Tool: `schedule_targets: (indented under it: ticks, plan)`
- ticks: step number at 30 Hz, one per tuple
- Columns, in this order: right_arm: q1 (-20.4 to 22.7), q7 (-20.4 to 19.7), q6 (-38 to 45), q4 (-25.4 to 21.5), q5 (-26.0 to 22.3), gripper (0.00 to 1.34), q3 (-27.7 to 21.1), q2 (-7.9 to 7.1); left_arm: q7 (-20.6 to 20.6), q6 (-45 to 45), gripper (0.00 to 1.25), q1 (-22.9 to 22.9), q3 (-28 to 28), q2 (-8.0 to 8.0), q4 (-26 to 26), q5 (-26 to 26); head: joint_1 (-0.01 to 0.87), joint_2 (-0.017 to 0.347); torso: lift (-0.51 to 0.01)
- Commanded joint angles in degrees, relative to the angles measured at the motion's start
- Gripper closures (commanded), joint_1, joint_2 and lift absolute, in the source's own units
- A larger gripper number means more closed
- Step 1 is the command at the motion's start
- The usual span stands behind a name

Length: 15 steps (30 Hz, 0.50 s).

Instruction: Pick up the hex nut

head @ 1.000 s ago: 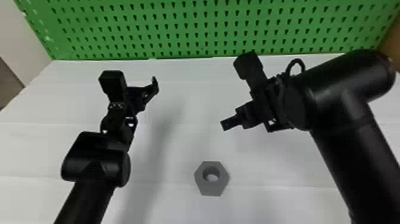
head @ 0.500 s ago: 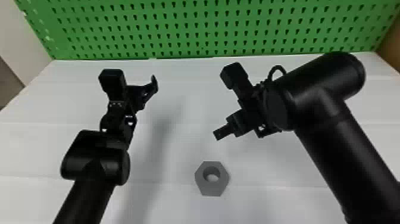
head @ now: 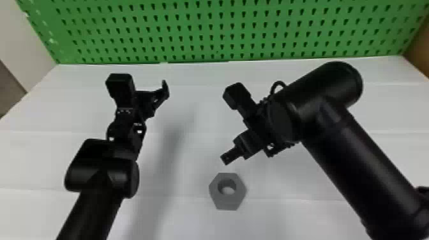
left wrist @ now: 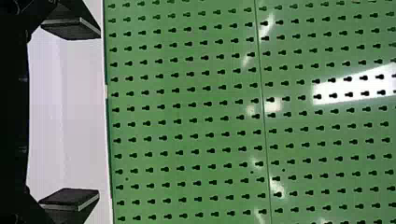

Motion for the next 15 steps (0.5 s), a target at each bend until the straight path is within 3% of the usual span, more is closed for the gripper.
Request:
schedule_targets:
  ticks: [1, 15]
  plan:
    - [-0.73, 0.00, 0.17, 1.41, -0.33, 0.10, 1.29, 0.06, 0.00, 0.00, 0.09, -0.06, -0.06, 0.03, 0.00, -0.13, 0.785, 0.149, -0.087]
    - [-1.44, 0.00, 0.17, 5.81, -0.50, 0.10, 3.49, 0.24, 0.00, 0.00, 0.09, -0.24, -0.15, 0.03, 0.18, -0.22, 0.785, 0.149, -0.087]
